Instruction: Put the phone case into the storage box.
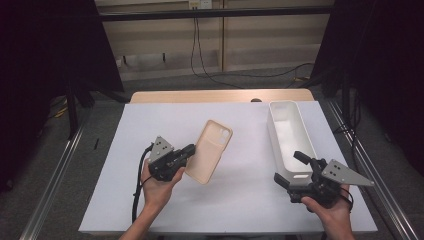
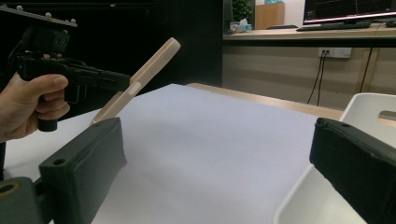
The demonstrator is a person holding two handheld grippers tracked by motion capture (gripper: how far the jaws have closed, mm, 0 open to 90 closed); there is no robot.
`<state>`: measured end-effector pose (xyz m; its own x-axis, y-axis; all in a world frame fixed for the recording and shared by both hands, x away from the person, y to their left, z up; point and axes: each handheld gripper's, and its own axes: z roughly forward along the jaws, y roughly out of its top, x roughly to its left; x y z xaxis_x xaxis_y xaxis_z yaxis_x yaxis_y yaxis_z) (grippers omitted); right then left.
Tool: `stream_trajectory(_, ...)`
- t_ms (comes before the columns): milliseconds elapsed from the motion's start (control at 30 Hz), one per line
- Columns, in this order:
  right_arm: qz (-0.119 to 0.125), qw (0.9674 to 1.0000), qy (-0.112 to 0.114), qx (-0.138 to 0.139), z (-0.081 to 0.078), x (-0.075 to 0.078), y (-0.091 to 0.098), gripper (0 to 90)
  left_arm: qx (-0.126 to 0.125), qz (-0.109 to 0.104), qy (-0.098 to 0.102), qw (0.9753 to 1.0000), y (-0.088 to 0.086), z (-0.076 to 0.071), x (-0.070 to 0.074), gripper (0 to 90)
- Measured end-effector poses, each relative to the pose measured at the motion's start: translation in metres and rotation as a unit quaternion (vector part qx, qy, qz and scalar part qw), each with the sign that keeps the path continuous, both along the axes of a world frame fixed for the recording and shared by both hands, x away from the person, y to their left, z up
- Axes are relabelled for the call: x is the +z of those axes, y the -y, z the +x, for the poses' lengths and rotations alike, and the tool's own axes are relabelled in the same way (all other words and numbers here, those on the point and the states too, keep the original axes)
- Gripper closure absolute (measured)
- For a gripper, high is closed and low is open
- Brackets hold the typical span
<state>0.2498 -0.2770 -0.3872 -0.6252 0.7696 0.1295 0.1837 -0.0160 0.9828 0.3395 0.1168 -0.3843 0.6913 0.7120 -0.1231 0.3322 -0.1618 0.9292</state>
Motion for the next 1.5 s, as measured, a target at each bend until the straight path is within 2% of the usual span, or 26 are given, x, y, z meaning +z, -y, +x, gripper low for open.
stream_trajectory(100, 0.002, 1.0, 0.0, 0.004, 0.004, 0.002, -0.005, 3.1, -0.005, -0.002, 0.0, 1.0, 0.005, 0.001, 0.0, 87.6)
stream_trajectory(167, 0.001, 1.0, -0.002, 0.008, 0.007, 0.003, -0.007, 3.1, -0.009, 0.004, 0.003, 0.9999, 0.009, 0.001, -0.001, 87.6)
stream_trajectory(433, -0.01, 0.9998, -0.01, 0.017, 0.016, 0.002, -0.015, 3.0, -0.013, -0.005, 0.004, 0.9999, 0.023, -0.001, 0.0, 87.6)
stream_trajectory(533, -0.01, 0.9996, -0.014, 0.022, 0.019, 0.003, -0.02, 3.0, -0.02, 0.002, 0.007, 0.9998, 0.029, 0.0, 0.0, 87.6)
stream_trajectory(900, -0.009, 0.9993, -0.01, 0.035, 0.038, 0.009, -0.034, 3.1, -0.023, -0.016, 0.0, 0.9996, 0.045, 0.003, -0.004, 87.6)
stream_trajectory(967, -0.009, 0.9993, -0.008, 0.036, 0.041, 0.011, -0.035, 3.1, -0.025, -0.013, 0.002, 0.9996, 0.048, 0.003, -0.004, 87.6)
stream_trajectory(1267, 0.005, 0.9995, -0.003, 0.029, 0.057, 0.021, -0.041, 4.4, -0.025, -0.014, 0.003, 0.9996, 0.051, 0.003, -0.005, 87.6)
stream_trajectory(1500, 0.026, 0.9992, -0.014, 0.026, 0.067, 0.021, -0.046, 6.4, -0.019, -0.02, 0.007, 0.9996, 0.049, 0.002, -0.006, 87.6)
